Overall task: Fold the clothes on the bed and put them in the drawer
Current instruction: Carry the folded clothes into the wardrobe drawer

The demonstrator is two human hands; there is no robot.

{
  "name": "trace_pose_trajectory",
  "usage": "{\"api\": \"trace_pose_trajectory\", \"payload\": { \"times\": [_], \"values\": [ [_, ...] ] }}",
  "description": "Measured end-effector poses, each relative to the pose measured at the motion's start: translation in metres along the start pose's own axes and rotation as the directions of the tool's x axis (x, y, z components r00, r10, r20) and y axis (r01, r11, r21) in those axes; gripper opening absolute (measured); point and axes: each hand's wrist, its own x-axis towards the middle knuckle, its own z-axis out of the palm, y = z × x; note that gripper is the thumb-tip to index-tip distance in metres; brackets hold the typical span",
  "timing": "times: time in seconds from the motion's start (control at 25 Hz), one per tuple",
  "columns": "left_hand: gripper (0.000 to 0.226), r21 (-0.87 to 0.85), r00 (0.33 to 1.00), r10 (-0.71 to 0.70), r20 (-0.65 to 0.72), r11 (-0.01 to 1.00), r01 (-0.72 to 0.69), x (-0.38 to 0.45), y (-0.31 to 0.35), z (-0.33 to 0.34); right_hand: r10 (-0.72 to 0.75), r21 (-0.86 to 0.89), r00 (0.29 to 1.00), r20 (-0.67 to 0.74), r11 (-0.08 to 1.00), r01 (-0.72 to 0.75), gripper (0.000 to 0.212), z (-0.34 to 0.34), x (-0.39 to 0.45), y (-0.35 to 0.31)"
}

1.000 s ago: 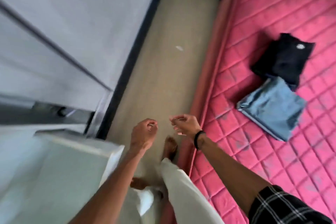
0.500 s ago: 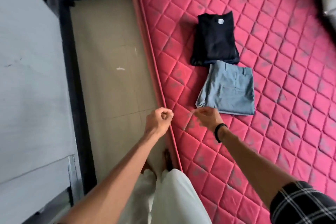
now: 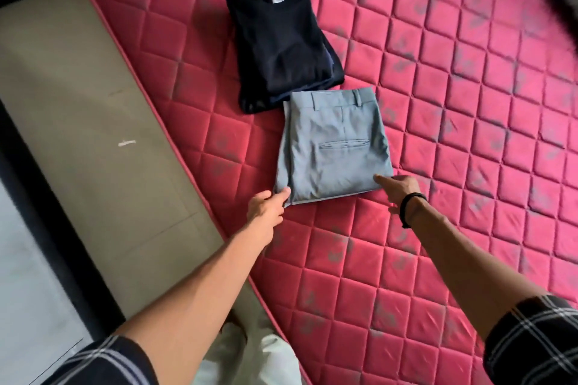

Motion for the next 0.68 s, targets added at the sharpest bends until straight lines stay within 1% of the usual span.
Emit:
{"api": "trace_pose_trajectory", "payload": {
  "times": [0.04, 0.08, 0.16, 0.2, 0.24, 0.28, 0.32, 0.36, 0.44, 0.48, 0.52, 0.6, 0.68],
  "values": [
    [0.052, -0.027, 1.000, 0.013, 0.004, 1.000, -0.013, 0.004, 0.003, 0.006, 0.043, 0.042, 0.999, 0.026, 0.998, -0.044, 0.032, -0.003, 0.004, -0.003],
    [0.055, -0.034, 1.000, 0.018, -0.009, 0.999, -0.018, 0.007, 0.007, 0.011, 0.080, 0.096, 0.995, 0.062, 0.992, -0.086, 0.031, -0.004, 0.010, -0.006],
    [0.060, 0.033, 0.997, 0.034, -0.073, 0.999, -0.032, 0.012, 0.013, 0.019, 0.145, 0.207, 0.984, 0.103, 0.964, -0.164, 0.046, -0.007, 0.025, -0.007],
    [0.053, 0.057, 0.995, 0.033, -0.090, 0.998, -0.028, 0.013, 0.015, 0.023, 0.171, 0.236, 0.979, 0.114, 0.952, -0.194, 0.053, -0.009, 0.027, -0.008],
    [0.045, 0.079, 0.996, 0.018, -0.084, 0.997, -0.011, 0.014, 0.017, 0.028, 0.195, 0.250, 0.972, 0.131, 0.942, -0.222, 0.053, -0.012, 0.030, -0.010],
    [0.042, 0.103, 0.998, 0.002, -0.069, 0.995, 0.005, 0.017, 0.020, 0.033, 0.197, 0.249, 0.968, 0.153, 0.941, -0.230, 0.047, -0.015, 0.034, -0.011],
    [0.046, 0.130, 0.998, -0.016, -0.056, 0.991, 0.024, 0.016, 0.024, 0.038, 0.181, 0.254, 0.966, 0.185, 0.941, -0.225, 0.041, -0.019, 0.034, -0.014],
    [0.057, 0.157, 0.998, -0.022, -0.055, 0.987, 0.030, 0.016, 0.029, 0.043, 0.159, 0.281, 0.964, 0.212, 0.935, -0.216, 0.037, -0.023, 0.034, -0.019],
    [0.081, 0.204, 0.996, -0.002, -0.085, 0.979, 0.020, 0.020, 0.036, 0.051, 0.108, 0.319, 0.960, 0.259, 0.929, -0.190, 0.037, -0.032, 0.036, -0.026],
    [0.087, 0.210, 0.995, 0.007, -0.100, 0.978, 0.014, 0.024, 0.037, 0.055, 0.088, 0.309, 0.951, 0.297, 0.933, -0.183, 0.040, -0.034, 0.039, -0.030],
    [0.088, 0.196, 0.996, 0.010, -0.086, 0.981, 0.007, 0.025, 0.041, 0.059, 0.075, 0.287, 0.936, 0.344, 0.941, -0.181, 0.044, -0.035, 0.042, -0.036],
    [0.076, 0.191, 1.000, 0.008, -0.026, 0.982, -0.003, 0.017, 0.051, 0.065, 0.076, 0.207, 0.901, 0.427, 0.962, -0.179, 0.047, -0.034, 0.043, -0.048],
    [0.059, 0.279, 1.000, 0.022, 0.008, 0.960, -0.024, 0.016, 0.058, 0.069, 0.056, 0.133, 0.876, 0.480, 0.982, -0.136, 0.041, -0.028, 0.045, -0.056]
  ]
}}
